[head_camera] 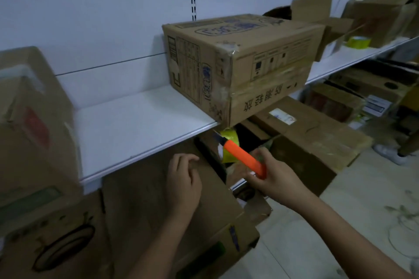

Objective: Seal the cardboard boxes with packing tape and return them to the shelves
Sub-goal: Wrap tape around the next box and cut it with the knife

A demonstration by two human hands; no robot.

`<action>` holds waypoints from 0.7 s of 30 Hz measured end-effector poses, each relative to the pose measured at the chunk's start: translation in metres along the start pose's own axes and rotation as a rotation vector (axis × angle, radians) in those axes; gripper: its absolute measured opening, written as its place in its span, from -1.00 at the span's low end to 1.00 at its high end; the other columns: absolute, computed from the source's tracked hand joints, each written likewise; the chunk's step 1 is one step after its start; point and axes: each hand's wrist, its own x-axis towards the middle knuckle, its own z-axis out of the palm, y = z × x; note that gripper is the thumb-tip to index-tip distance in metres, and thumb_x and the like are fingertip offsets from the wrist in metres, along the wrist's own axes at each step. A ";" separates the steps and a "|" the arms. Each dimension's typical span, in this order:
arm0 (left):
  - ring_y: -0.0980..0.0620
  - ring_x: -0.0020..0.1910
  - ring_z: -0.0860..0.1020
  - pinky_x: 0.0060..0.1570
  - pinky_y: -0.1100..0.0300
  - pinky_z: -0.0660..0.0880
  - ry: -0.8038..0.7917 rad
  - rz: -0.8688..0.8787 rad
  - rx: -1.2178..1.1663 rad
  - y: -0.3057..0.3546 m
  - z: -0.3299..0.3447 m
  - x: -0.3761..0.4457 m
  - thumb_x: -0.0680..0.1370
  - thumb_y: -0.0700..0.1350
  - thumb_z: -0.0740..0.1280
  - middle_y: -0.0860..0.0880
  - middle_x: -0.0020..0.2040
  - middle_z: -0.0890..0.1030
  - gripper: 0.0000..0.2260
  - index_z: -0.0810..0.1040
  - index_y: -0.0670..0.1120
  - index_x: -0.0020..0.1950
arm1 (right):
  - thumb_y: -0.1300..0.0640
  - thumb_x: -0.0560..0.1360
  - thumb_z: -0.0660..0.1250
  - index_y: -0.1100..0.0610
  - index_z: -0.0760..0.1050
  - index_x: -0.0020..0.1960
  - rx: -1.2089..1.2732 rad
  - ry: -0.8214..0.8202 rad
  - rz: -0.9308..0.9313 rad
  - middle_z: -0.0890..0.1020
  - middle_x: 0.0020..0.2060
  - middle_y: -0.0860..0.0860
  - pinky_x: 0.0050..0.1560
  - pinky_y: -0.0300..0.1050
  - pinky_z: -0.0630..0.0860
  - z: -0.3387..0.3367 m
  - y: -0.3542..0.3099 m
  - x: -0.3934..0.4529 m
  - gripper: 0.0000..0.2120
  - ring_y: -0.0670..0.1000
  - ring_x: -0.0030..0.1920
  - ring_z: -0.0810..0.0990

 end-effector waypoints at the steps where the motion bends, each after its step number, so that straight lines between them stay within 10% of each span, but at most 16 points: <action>1: 0.16 0.00 0.51 0.01 0.21 0.49 0.004 -0.101 -0.074 0.004 0.012 -0.002 0.46 -0.39 0.25 0.06 0.02 0.51 -0.67 0.52 0.02 0.03 | -0.15 0.55 0.33 -0.10 0.32 0.26 -0.038 0.013 0.015 0.58 -0.22 -0.05 -0.32 -0.13 0.55 -0.004 0.016 -0.003 -0.65 -0.08 -0.34 0.59; 10: 0.18 0.03 0.54 0.00 0.34 0.51 -0.235 -0.654 -0.530 0.056 0.076 0.038 0.59 -0.15 0.38 0.04 0.10 0.53 -0.46 0.19 0.07 0.46 | -0.19 0.62 0.12 -0.05 0.39 0.29 -0.274 0.002 -0.124 0.51 -0.16 -0.16 -0.30 -0.32 0.35 -0.041 0.092 0.008 -0.66 -0.15 -0.26 0.51; 13: 0.01 0.18 0.55 0.22 0.04 0.52 -0.228 -0.678 -0.485 0.058 0.091 0.046 0.59 -0.06 0.38 0.01 0.23 0.54 -0.43 0.19 0.08 0.53 | -0.31 0.57 -0.01 -0.16 0.18 0.51 -0.326 -0.007 -0.226 0.56 -0.05 -0.17 -0.28 -0.38 0.36 -0.057 0.090 0.020 -0.46 -0.17 -0.23 0.54; 21: 0.20 -0.11 0.56 -0.19 0.43 0.49 -0.193 -0.641 -0.475 0.071 0.099 0.039 0.64 -0.27 0.22 -0.02 0.01 0.55 -0.74 0.41 -0.05 0.31 | -0.31 0.59 -0.10 -0.13 0.25 0.51 -0.435 0.041 -0.446 0.60 -0.09 -0.11 -0.29 -0.22 0.52 -0.055 0.057 0.050 -0.43 -0.12 -0.26 0.57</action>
